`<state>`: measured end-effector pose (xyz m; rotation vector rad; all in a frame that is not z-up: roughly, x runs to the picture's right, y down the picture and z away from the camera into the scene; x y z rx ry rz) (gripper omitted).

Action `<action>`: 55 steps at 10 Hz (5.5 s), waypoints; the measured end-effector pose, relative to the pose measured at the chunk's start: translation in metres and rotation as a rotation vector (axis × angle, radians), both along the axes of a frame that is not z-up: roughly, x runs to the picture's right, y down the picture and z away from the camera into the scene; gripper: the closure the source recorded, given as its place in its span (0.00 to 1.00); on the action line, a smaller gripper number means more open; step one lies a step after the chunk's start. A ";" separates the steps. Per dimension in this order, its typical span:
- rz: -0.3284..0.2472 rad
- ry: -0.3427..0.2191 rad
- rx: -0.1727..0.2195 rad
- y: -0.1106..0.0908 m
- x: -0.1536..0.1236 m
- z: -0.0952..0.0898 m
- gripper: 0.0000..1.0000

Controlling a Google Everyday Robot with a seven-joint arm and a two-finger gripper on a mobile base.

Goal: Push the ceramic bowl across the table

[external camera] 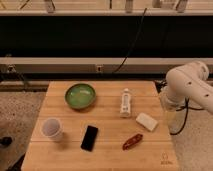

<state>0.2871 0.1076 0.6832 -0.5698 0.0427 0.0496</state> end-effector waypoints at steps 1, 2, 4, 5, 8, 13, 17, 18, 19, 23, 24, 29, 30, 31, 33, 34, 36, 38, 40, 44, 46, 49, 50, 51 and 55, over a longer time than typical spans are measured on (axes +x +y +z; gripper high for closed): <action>0.000 0.000 0.000 0.000 0.000 0.000 0.20; 0.000 0.000 0.000 0.000 0.000 0.000 0.20; 0.000 0.000 0.000 0.000 0.000 0.000 0.20; 0.000 0.000 0.000 0.000 0.000 0.000 0.20; -0.001 0.000 0.000 0.000 0.000 0.000 0.20; -0.087 -0.039 0.048 -0.026 -0.050 0.019 0.20; -0.134 -0.060 0.065 -0.035 -0.060 0.026 0.20; -0.147 -0.066 0.068 -0.039 -0.067 0.029 0.20; -0.162 -0.076 0.070 -0.044 -0.080 0.034 0.20; -0.224 -0.105 0.078 -0.058 -0.110 0.048 0.20; -0.236 -0.109 0.079 -0.059 -0.114 0.051 0.20; -0.295 -0.144 0.092 -0.071 -0.151 0.068 0.20; -0.306 -0.151 0.093 -0.072 -0.155 0.072 0.20; -0.317 -0.159 0.095 -0.074 -0.163 0.075 0.20; -0.333 -0.175 0.100 -0.080 -0.173 0.081 0.20; -0.340 -0.178 0.099 -0.081 -0.174 0.083 0.20; -0.355 -0.192 0.099 -0.084 -0.179 0.088 0.20; -0.366 -0.205 0.101 -0.087 -0.187 0.092 0.20; -0.377 -0.218 0.101 -0.089 -0.190 0.098 0.20; -0.398 -0.247 0.102 -0.092 -0.205 0.107 0.20; -0.404 -0.261 0.101 -0.093 -0.209 0.113 0.20; -0.415 -0.286 0.098 -0.093 -0.227 0.119 0.20; -0.419 -0.294 0.098 -0.094 -0.231 0.122 0.20; -0.422 -0.300 0.097 -0.094 -0.232 0.124 0.20; -0.427 -0.332 0.092 -0.093 -0.252 0.132 0.20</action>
